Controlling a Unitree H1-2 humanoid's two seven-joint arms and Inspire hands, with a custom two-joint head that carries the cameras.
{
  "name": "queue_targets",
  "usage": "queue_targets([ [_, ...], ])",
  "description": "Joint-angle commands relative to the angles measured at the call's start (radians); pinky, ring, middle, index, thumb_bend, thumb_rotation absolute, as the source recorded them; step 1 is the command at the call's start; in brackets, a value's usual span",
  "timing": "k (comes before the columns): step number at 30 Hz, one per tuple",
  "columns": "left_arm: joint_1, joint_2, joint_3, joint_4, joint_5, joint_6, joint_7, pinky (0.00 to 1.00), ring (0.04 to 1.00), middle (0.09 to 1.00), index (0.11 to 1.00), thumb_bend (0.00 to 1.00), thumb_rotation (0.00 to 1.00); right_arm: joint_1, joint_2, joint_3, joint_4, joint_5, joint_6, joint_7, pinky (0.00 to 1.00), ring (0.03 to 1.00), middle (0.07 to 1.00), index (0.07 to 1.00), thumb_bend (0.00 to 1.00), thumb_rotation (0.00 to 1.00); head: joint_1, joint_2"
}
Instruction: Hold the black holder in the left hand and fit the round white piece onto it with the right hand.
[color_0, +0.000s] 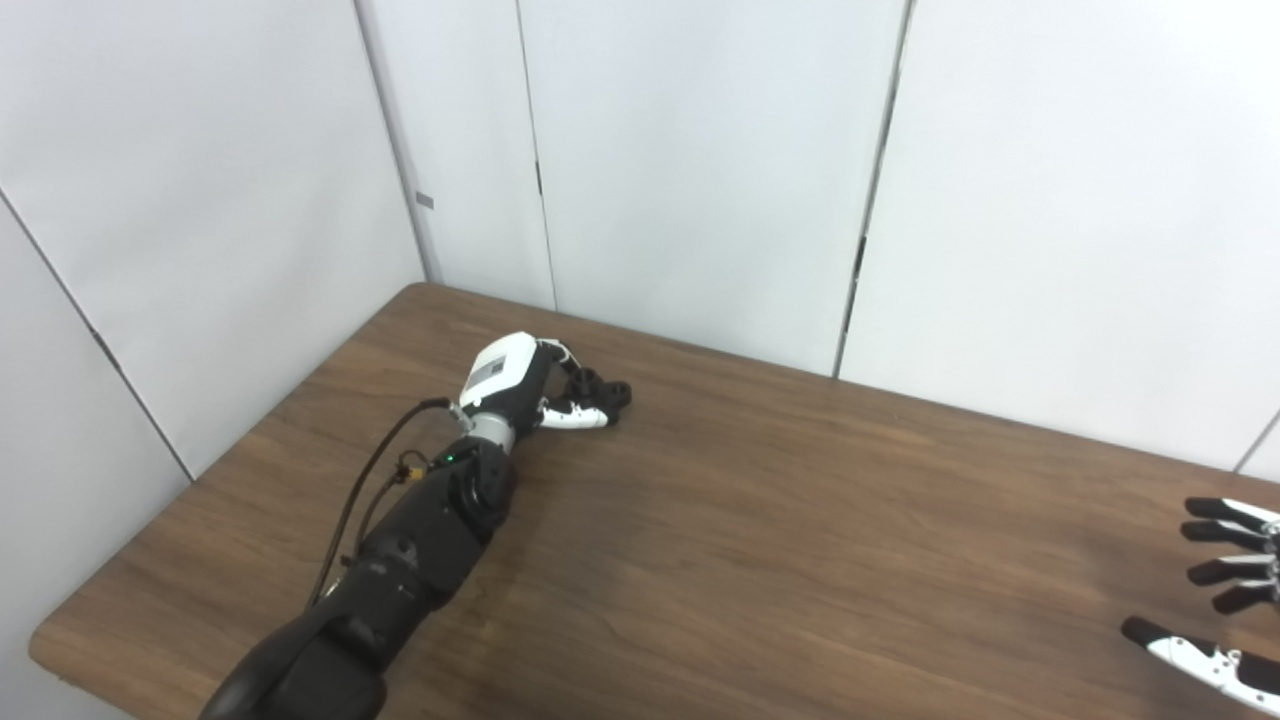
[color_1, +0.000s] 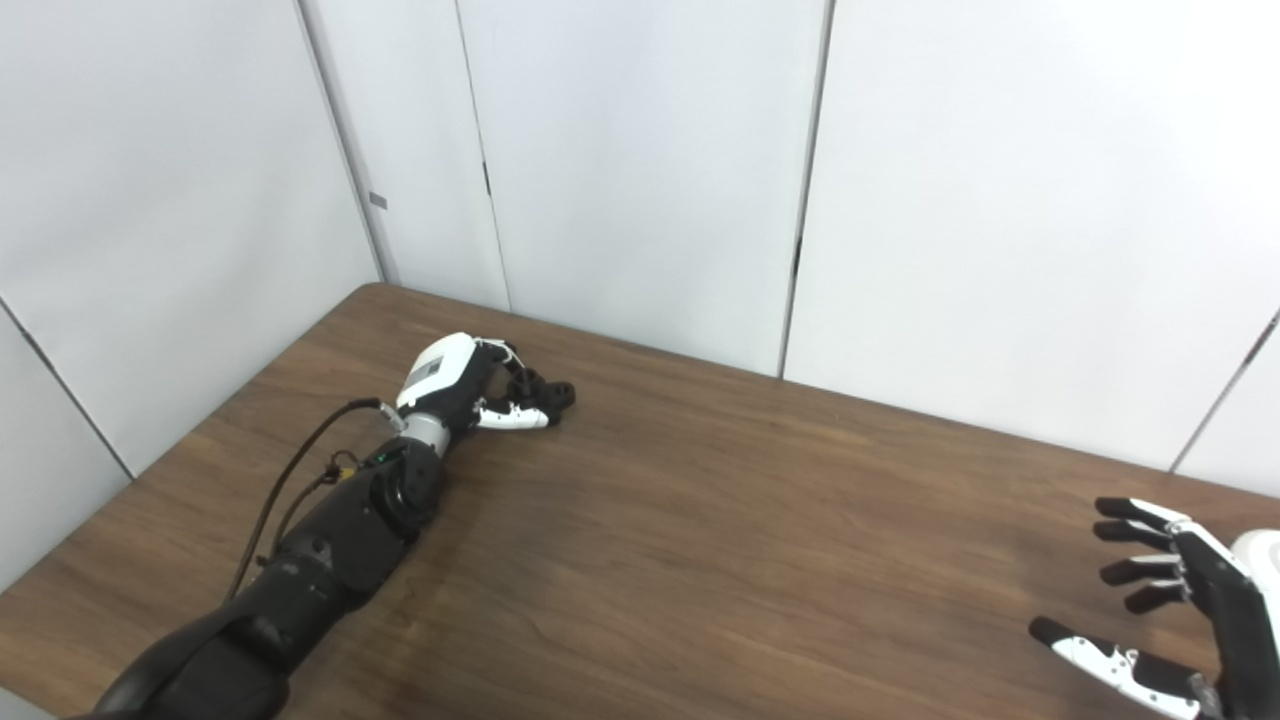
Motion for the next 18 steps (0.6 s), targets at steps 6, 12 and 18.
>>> queue_targets([
  [6, 0.046, 0.004, -0.024, -0.143, -0.019, -0.050, -0.083, 1.00, 0.970, 0.866, 0.479, 0.52, 0.07, -0.033, 0.001, 0.001, -0.037, -0.011, -0.020, -0.016, 0.45, 0.568, 0.686, 0.721, 0.62, 0.00, -0.033, 0.004],
  [12, 0.105, -0.016, -0.089, -0.256, -0.017, -0.158, -0.168, 0.98, 0.970, 0.900, 0.482, 0.52, 0.07, -0.041, 0.007, 0.003, -0.030, -0.016, -0.023, -0.019, 0.45, 0.571, 0.690, 0.721, 0.63, 0.00, -0.081, 0.015],
  [18, 0.125, -0.069, -0.169, -0.347, 0.011, -0.175, -0.247, 1.00, 0.988, 0.926, 0.482, 0.52, 0.07, -0.048, 0.018, 0.007, -0.016, -0.026, -0.022, -0.025, 0.46, 0.570, 0.698, 0.726, 0.62, 0.00, -0.151, 0.025],
])
